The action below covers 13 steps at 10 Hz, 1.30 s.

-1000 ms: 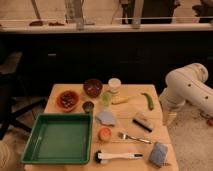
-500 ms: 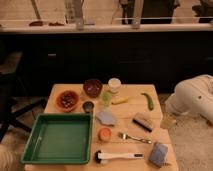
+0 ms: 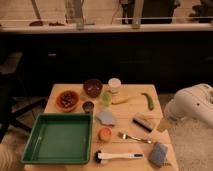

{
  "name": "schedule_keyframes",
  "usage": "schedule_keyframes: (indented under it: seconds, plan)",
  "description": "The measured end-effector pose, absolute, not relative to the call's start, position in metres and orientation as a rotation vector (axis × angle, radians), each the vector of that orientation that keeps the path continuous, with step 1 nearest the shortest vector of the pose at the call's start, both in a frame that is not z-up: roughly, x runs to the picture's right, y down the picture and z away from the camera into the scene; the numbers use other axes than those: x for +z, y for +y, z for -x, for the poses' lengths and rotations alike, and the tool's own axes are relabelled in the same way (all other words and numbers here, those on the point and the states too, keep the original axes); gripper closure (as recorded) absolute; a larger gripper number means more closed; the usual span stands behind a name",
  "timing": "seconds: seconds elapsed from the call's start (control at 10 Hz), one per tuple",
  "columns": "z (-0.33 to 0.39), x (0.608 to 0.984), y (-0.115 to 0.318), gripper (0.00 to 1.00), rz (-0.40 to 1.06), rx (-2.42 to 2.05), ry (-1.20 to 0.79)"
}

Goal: Place eraser in paper cup

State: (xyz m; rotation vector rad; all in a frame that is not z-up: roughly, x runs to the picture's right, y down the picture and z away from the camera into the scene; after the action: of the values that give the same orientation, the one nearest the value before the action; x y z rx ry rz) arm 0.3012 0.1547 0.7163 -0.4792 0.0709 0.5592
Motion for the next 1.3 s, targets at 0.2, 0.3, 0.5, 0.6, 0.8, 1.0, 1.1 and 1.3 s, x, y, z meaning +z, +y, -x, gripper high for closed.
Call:
schedule_keyframes:
  seconds: [0.2, 0.3, 0.5, 0.6, 0.8, 1.0, 1.1, 1.3]
  plan:
    - [-0.301, 0.716, 0.155, 0.20, 0.479, 0.560, 0.071]
    - [-0.301, 0.717, 0.155, 0.20, 0.479, 0.564, 0.068]
    - [-0.310, 0.729, 0.162, 0.20, 0.472, 0.632, 0.061]
    - [-0.314, 0.739, 0.168, 0.20, 0.469, 0.676, 0.053]
    - [-0.325, 0.752, 0.179, 0.20, 0.457, 0.745, 0.032]
    - [-0.334, 0.765, 0.192, 0.20, 0.452, 0.795, 0.001]
    - [-0.335, 0.772, 0.195, 0.20, 0.457, 0.802, -0.010]
    - [-0.332, 0.787, 0.201, 0.20, 0.474, 0.805, -0.024]
